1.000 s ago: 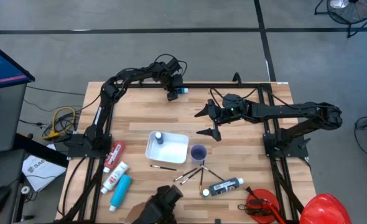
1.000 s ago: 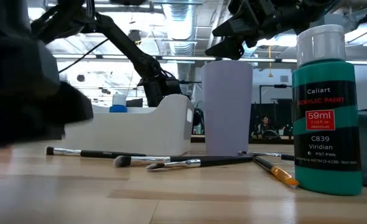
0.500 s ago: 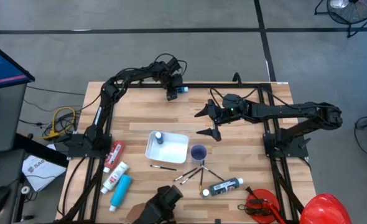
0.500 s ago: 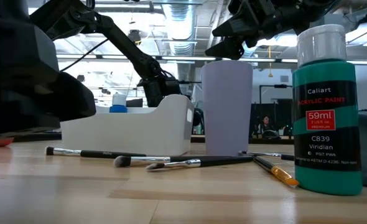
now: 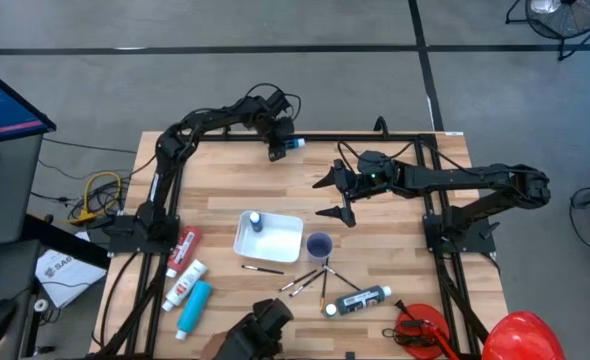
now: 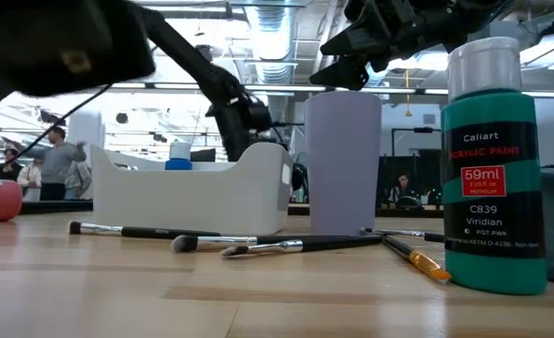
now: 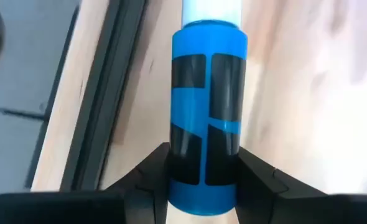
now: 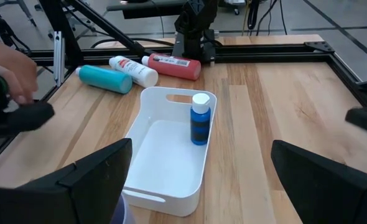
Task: Pick & Place Paint Supplies
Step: Put the blue paint bottle into the white bin
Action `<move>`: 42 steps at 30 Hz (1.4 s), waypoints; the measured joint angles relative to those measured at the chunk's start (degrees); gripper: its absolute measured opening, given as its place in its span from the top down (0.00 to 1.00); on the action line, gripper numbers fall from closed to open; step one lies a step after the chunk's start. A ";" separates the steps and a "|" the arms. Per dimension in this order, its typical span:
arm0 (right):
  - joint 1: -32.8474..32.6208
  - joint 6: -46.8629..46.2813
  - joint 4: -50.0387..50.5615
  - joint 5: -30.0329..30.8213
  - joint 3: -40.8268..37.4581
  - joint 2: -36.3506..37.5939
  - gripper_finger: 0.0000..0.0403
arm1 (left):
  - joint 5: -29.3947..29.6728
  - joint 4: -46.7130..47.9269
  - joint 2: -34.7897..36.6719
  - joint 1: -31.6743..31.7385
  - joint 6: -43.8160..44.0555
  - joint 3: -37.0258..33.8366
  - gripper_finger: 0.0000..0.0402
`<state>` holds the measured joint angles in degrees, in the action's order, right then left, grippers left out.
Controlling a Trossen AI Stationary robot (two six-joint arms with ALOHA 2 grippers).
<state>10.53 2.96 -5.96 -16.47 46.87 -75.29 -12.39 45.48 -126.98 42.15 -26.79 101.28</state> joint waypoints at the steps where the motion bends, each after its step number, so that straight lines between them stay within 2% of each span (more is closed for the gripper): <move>1: 0.00 -0.04 0.00 0.00 0.00 0.00 0.06 | -1.09 0.07 0.44 -0.14 0.20 0.06 0.71; 14: -0.83 -1.53 0.00 0.00 0.01 0.00 0.06 | -2.83 3.38 5.84 -3.88 3.11 0.06 0.71; 20: -2.00 -1.53 0.00 0.00 0.00 0.00 0.06 | -7.97 1.26 10.87 -4.70 3.46 -4.26 0.70; 25: -2.34 -1.52 0.04 -0.02 0.00 0.00 0.06 | -11.66 -8.12 19.29 -4.65 5.30 -16.15 0.71; 32: -2.32 -1.51 -0.69 0.00 0.00 0.00 0.06 | -12.11 -31.19 34.57 -4.76 11.93 -37.39 0.70; 35: -2.60 -1.56 -3.18 -0.01 0.00 0.00 0.06 | -14.09 -40.70 40.99 -4.88 15.93 -45.72 0.71; 42: -4.67 -3.00 -10.54 -0.02 0.00 0.00 0.06 | -15.14 -56.78 52.35 -8.19 23.86 -59.12 0.71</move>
<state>5.85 -0.04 -16.50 -16.49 46.87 -75.29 -27.53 -11.30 -74.63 33.96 -2.93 42.16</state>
